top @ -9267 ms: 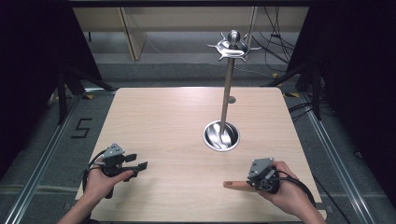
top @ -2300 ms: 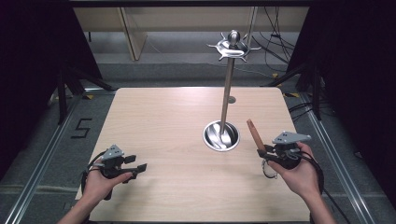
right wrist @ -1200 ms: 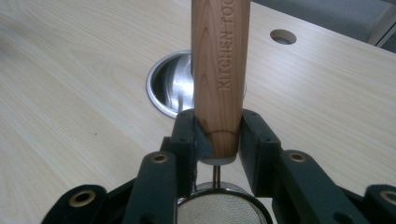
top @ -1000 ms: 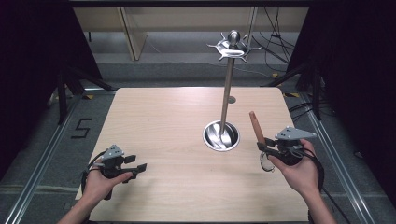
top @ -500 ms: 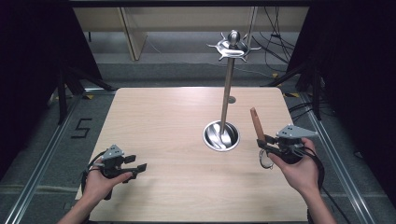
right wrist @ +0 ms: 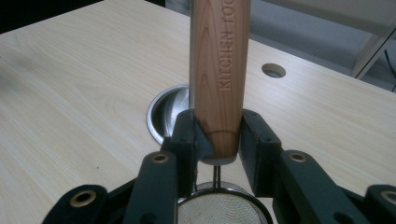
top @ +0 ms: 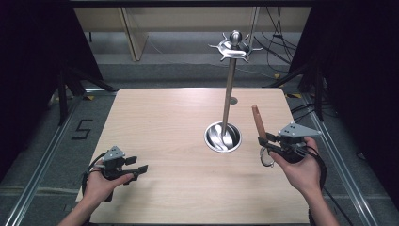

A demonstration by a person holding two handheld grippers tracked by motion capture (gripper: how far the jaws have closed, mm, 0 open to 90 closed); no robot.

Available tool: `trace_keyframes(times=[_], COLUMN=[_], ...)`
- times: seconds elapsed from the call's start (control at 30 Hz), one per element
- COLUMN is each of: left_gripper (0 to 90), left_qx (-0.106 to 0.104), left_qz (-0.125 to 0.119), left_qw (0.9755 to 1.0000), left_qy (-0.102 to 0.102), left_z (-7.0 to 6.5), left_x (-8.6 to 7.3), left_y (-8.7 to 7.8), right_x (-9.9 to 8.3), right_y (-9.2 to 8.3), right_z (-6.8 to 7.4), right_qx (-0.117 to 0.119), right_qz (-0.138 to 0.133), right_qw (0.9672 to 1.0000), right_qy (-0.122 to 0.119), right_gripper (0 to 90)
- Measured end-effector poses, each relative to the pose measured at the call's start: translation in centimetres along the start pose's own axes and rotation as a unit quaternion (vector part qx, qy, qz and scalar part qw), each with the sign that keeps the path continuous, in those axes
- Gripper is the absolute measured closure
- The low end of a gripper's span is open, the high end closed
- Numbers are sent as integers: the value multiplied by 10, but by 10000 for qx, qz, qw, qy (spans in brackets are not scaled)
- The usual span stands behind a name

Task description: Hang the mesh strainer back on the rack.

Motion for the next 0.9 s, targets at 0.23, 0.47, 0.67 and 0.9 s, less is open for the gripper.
trace_keyframes(times=[0.23,0.47,0.67,0.9], left_gripper=[343,343,343,343], left_qx=[4,3,5,12], left_qz=[1,5,2,6], left_qw=[10000,10000,10000,10000], left_qy=[3,7,2,6], left_z=[0,0,0,0], left_x=[0,0,0,0], left_y=[0,0,0,0], right_x=[5,8,12,16], right_y=[-1,-3,-4,-4], right_z=[-2,0,0,-2], right_qx=[-12,-18,-53,-83], right_qz=[-88,-91,-142,-256], right_qw=[9999,9999,9999,9996], right_qy=[-117,-82,-14,-117], right_gripper=[695,695,695,695])
Point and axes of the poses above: each handheld gripper's, and its own axes: y roughly forward along the jaws, x roughly out of its top, z roughly to its left, the point moved 9 cm from there along y, roughly forward along the jaws, and after that the axes turned 14 degrees about -y, right-handed, at the moved point
